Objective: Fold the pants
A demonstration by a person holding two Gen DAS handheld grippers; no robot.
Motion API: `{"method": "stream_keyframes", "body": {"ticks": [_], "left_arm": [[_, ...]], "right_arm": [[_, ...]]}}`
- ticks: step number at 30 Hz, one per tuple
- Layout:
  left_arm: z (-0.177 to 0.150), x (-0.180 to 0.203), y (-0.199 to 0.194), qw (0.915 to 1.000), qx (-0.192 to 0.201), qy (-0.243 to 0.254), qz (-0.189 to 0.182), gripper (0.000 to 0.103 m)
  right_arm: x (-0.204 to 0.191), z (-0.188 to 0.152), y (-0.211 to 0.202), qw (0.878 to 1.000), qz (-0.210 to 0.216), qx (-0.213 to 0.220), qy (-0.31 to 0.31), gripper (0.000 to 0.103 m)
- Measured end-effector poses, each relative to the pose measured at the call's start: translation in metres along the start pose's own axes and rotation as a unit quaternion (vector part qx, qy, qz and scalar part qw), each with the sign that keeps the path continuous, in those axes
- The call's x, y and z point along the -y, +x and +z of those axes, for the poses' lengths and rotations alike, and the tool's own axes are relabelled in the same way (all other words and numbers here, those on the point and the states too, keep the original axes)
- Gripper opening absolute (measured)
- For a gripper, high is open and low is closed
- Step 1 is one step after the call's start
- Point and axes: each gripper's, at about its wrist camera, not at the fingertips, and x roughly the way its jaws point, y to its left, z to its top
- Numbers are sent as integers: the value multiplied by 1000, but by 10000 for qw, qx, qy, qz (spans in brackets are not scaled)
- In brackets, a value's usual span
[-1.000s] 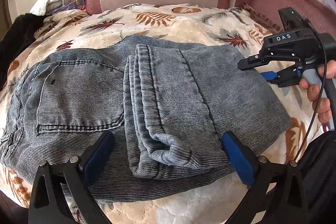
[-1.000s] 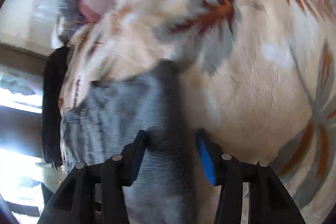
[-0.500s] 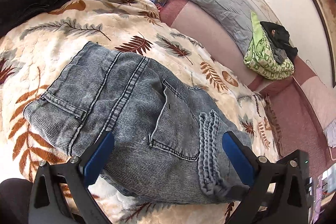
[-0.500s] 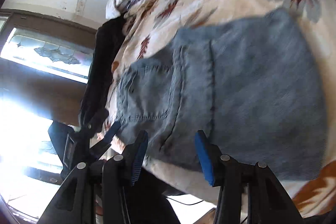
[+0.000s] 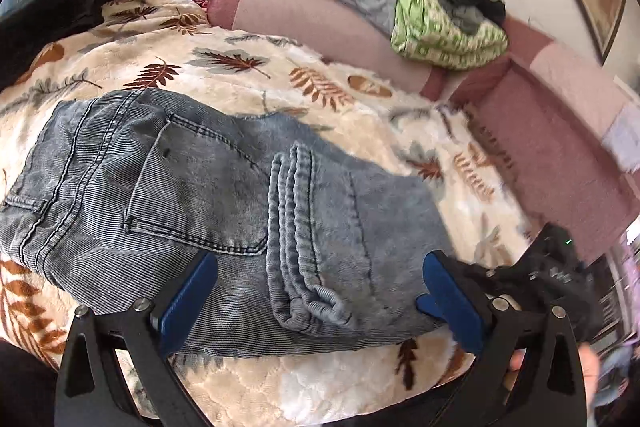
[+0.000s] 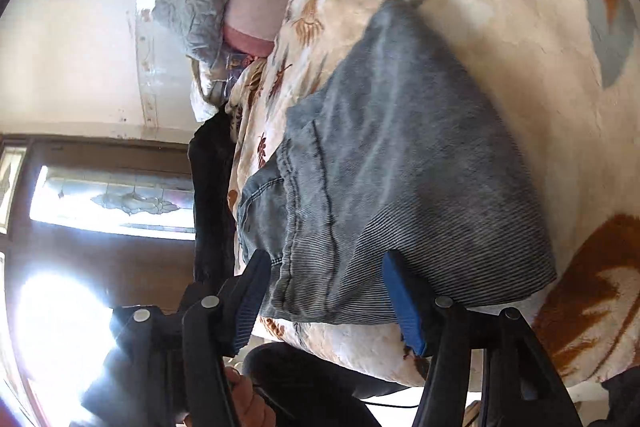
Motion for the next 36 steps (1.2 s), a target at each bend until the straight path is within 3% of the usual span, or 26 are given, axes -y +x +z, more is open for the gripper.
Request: {"method": "stream_keyframes", "body": {"ticks": [2,6,8,10,13,16,19,23,24,27,29,31,34,36], "left_arm": [[-8,3,33,9959,-713,202,523,102],[-16,13,42,9912,-619,673,955,101],[-17,12,44,9914,-620,647,957,101],[-15,13,42,9906,-656,674,991,101],[-4,18,16,9957,-207,493,754,101],[7,30,-4,9969,242,641,395,101],[9,28,16,9985,-150,528,-88,101],[-3,9,48,9976,-650,143,-162,101],[-5,9,47,9980,-559,215,-196,101],[-8,13,48,9977,-536,398,-150,101],[-11,15,50,9972,-508,533,-145,101],[-13,16,48,9968,-481,625,-136,101],[-13,15,47,9970,-462,603,-164,101],[-14,16,46,9972,-438,583,-167,101]], "right_arm": [[0,0,-6,9999,132,-9,-13,62],[-8,6,-27,9990,323,214,-209,62],[4,13,-29,9994,16,309,-181,69],[20,19,-22,9999,29,150,60,65],[-6,28,-30,9991,-210,-7,-364,65],[-48,44,-31,9955,-188,-52,-926,66],[-87,71,-5,9900,-223,-357,-1346,66],[-111,111,60,9867,45,-1119,-1180,66],[-111,119,79,9859,67,-1281,-1073,66],[-106,137,138,9781,-392,-1731,-1090,66],[-84,152,167,9742,-1148,-1695,-946,64],[-74,160,168,9825,-908,-1550,-492,63],[-101,149,152,9779,-945,-1502,-1109,64],[-104,146,138,9796,-995,-1285,-1185,65]]}}
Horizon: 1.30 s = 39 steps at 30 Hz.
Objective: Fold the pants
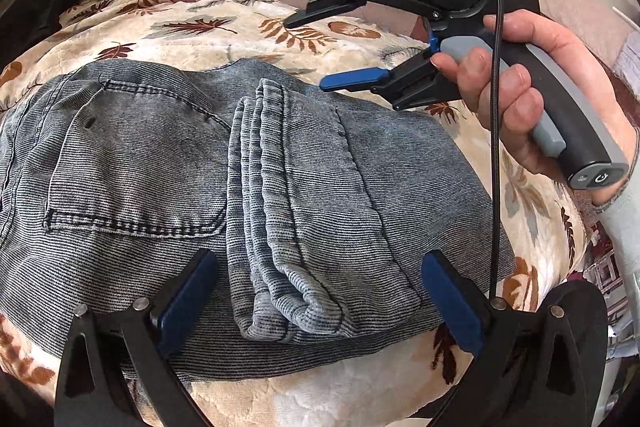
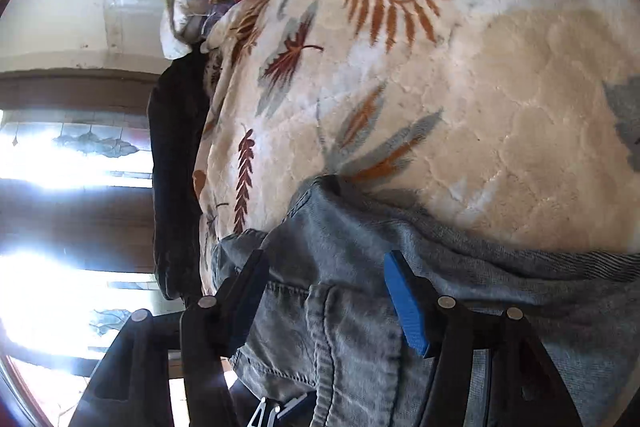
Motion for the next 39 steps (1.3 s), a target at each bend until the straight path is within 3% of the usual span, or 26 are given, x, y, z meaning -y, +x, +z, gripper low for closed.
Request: {"method": "stream_keyframes", "body": {"ticks": [2,5,7,10,13,15,20,23,27,35,39], "left_arm": [[0,0,0,10000,42,-3,-1,101],[-1,-2,-8,9998,179,-71,-96,101],[1,-9,-24,9987,435,-252,-70,101],[6,-26,-66,9937,974,-556,-67,101],[2,-66,-109,9812,1416,-1311,73,102],[-6,-101,-127,9669,1530,-2037,137,102],[-28,-166,-144,9377,1315,-3150,649,102],[-39,-184,-148,9295,1271,-3350,873,102],[-42,-188,-136,9321,1058,-3258,1175,102],[-34,-184,-121,9416,928,-2799,1628,102],[-30,-188,-117,9446,998,-2627,1698,102]], "right_arm": [[18,4,5,9972,-713,95,207,72],[27,7,-3,9972,-318,301,600,70],[5,-5,-23,9974,-313,634,153,70],[-21,-41,-48,9969,-136,693,-356,71],[-32,-85,-55,9961,-70,532,-694,72],[-27,-111,-50,9962,-71,442,-744,73],[-8,-146,-33,9981,138,300,-514,73],[-25,-149,-24,9971,424,203,-593,72],[-59,-138,-4,9960,684,-10,-570,73],[-92,-110,64,9964,-465,-410,-572,75],[-105,-101,77,9925,-889,-297,-788,75]]}}
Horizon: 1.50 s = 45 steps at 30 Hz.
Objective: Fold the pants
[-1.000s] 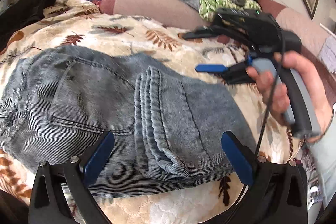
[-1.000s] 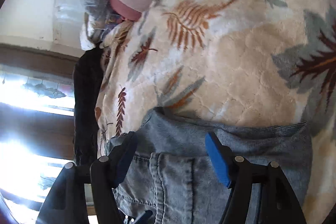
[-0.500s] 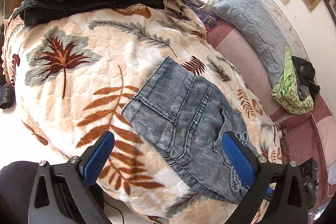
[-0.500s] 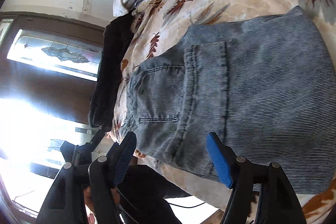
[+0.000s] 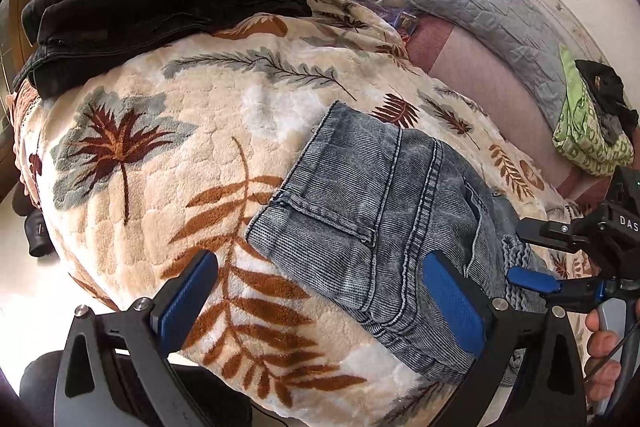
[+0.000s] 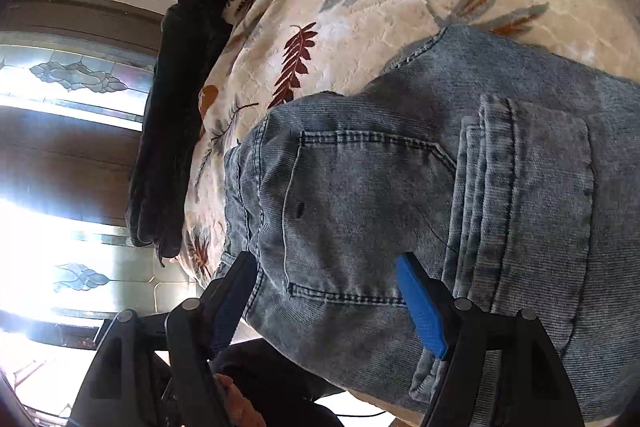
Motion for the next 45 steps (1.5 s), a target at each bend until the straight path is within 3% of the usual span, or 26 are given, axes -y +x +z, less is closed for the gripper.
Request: {"method": "stream_keyframes", "body": {"ticks": [2,4,5,9,13,15,17,20,24,26,29,31,35,37,41,43,45], "left_arm": [[0,-3,6,10000,-94,-31,-6,102],[-1,-6,13,9997,-238,-101,-54,102],[-2,-7,15,9995,-289,-123,-64,102],[-3,-7,18,9993,-349,-108,-105,102],[-5,-8,18,9992,-346,-142,-131,102],[-5,-7,19,9992,-358,-144,-118,102],[-5,-6,19,9991,-360,-156,-132,102],[-5,-5,20,9991,-373,-139,-147,102],[-5,-5,20,9991,-384,-98,-138,102],[-5,-5,20,9991,-382,-112,-148,102],[-5,-5,21,9991,-384,-111,-111,102],[-6,-3,22,9991,-396,-93,-94,102],[-2,-12,20,9982,-418,-290,-325,102],[2,-27,16,9944,-353,-744,-661,102],[8,-64,11,9771,-215,-1764,-1170,102],[8,-73,13,9688,-282,-2034,-1389,102],[8,-74,13,9658,-292,-2091,-1503,102]], "right_arm": [[3,5,16,9986,-510,-84,-70,77],[9,6,30,9985,-514,-190,-55,82],[5,6,28,9988,-448,-171,-112,89],[-10,6,33,9953,-835,-378,-327,91],[-16,5,19,9976,-604,-270,-188,91],[-20,5,16,9972,-663,-152,-306,91],[-12,5,30,9958,-828,-318,-217,91],[-8,1,37,9973,-663,-239,-228,100],[-14,1,33,9964,-767,-333,-157,100],[-17,1,24,9981,-551,-234,-111,100],[-17,7,18,9979,-631,28,-124,100],[-2,9,35,9979,-590,-229,109,100],[-5,6,38,9980,-611,-115,-102,103],[-6,7,41,9974,-661,-170,-219,103],[-1,6,38,9984,-528,-111,-145,103],[-1,6,38,9984,-530,-92,-180,103],[-2,5,38,9982,-548,-81,-226,103]]}}
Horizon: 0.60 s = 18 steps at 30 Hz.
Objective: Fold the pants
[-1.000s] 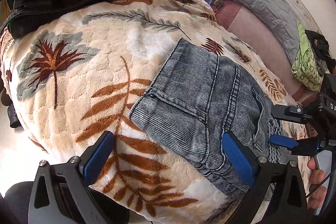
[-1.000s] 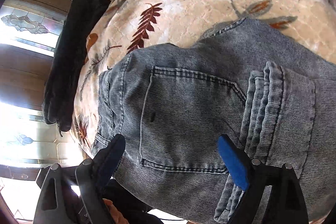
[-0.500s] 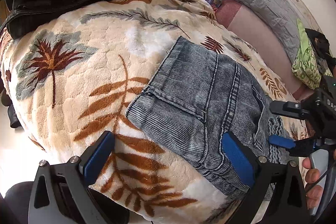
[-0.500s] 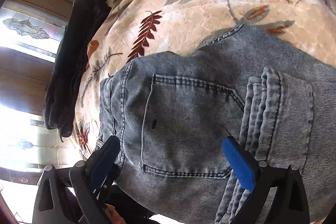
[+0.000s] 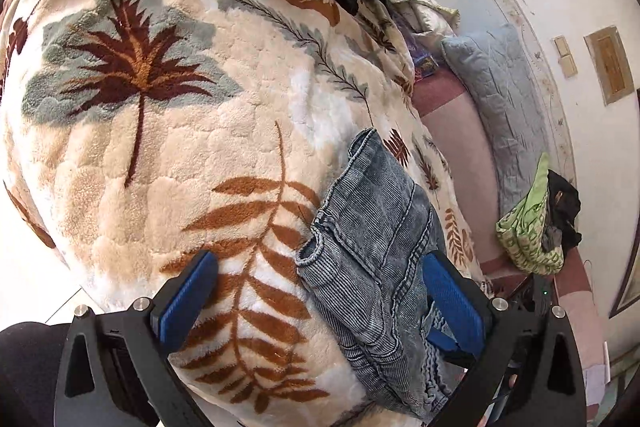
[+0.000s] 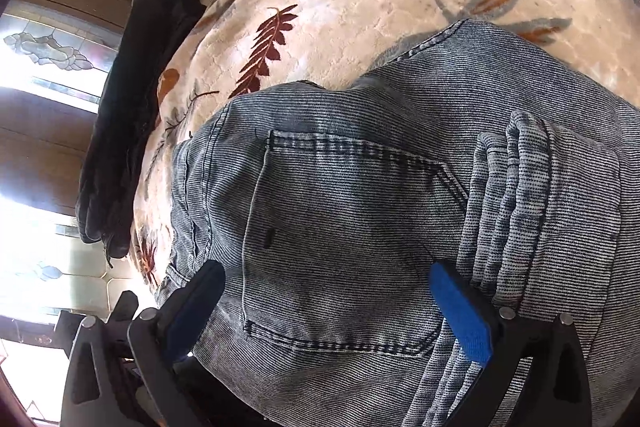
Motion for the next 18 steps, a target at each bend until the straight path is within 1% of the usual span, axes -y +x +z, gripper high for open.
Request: {"method": "stream_keyframes", "body": {"ticks": [2,6,9,11,14,16,18], "left_arm": [[1,1,2,9999,-55,-60,-140,102],[4,5,8,9994,-157,-205,-211,101],[3,13,10,9979,-362,-258,-480,101],[0,19,13,9977,-417,-199,-490,101],[-4,22,23,9953,-685,-283,-619,101],[-5,26,28,9960,-677,-166,-567,101],[-3,23,35,9955,-717,-237,-566,101]], "right_arm": [[0,-1,0,10000,10,15,-28,103],[1,-2,-1,10000,76,30,-42,103],[3,-1,-1,9999,141,16,-49,103],[3,-1,-2,9998,172,17,-59,103],[4,-1,-2,9997,200,24,-101,103],[3,-2,-2,9997,214,34,-127,103],[3,-2,-3,9996,223,43,-146,103]]}}
